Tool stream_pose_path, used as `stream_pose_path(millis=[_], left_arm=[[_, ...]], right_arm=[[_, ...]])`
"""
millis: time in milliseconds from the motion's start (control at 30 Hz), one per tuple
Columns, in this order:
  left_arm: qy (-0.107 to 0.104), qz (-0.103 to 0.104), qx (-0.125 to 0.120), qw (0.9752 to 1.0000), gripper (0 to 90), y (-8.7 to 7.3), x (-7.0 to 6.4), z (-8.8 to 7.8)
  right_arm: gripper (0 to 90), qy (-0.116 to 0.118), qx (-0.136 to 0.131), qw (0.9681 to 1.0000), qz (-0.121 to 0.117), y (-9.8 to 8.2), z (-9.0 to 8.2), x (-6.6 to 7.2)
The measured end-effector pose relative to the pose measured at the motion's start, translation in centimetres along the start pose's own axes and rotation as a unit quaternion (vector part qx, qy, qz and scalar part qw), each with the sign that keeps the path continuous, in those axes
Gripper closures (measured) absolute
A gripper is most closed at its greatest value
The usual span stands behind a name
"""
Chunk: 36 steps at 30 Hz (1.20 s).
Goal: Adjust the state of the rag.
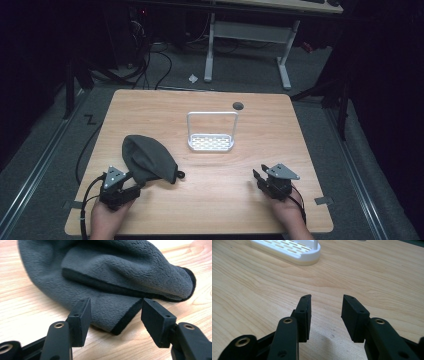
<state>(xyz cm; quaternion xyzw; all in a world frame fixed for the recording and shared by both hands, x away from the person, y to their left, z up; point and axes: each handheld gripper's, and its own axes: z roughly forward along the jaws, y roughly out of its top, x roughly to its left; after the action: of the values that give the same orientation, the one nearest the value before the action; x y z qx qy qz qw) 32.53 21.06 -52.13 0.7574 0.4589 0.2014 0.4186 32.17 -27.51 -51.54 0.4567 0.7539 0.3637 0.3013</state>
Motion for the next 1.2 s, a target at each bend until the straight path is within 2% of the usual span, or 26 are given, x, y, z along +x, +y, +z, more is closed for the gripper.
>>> stream_pose_path(millis=[100, 200, 333, 433, 600, 733, 1033, 1200], left_arm=[[0.001, 0.003, 0.003, 1.0, 40.8, 0.07, 0.08, 0.25], [-0.011, -0.013, 0.001, 0.9999, 40.8, 0.11, 0.35, 0.45], [-0.017, -0.014, 0.003, 0.9998, 40.6, -0.05, 0.37, 0.39], [-0.018, -0.016, 0.0, 0.9997, 40.3, -0.12, 0.38, 0.09], [-0.022, -0.025, -0.006, 0.9994, 39.0, -0.16, 0.58, -0.21], [-0.028, -0.042, -0.009, 0.9987, 37.8, -0.19, 0.85, -0.09], [-0.032, -0.042, -0.009, 0.9986, 37.6, -0.18, 0.74, -0.06], [-0.039, -0.048, -0.024, 0.9978, 34.7, 0.17, 0.67, -0.31]], right_arm=[[58.4, 0.003, 0.003, 1.0, -0.001, -0.09, 0.09, 0.03], [56.9, 0.006, 0.005, 1.0, 0.003, -0.23, -0.11, 0.05], [55.5, 0.001, 0.002, 0.9998, 0.018, -0.18, -0.21, -0.21], [54.4, 0.001, 0.001, 0.9998, 0.02, -0.17, -0.06, -0.17], [52.4, 0.01, 0.009, 0.9998, 0.012, -0.23, 0.35, 0.16], [51.5, 0.014, 0.007, 0.9999, 0.008, -0.2, 0.3, 0.3], [50.8, 0.014, 0.005, 0.9998, 0.011, -0.25, 0.26, 0.0], [50.6, 0.015, 0.006, 0.9998, 0.009, -0.26, 0.25, 0.13]])
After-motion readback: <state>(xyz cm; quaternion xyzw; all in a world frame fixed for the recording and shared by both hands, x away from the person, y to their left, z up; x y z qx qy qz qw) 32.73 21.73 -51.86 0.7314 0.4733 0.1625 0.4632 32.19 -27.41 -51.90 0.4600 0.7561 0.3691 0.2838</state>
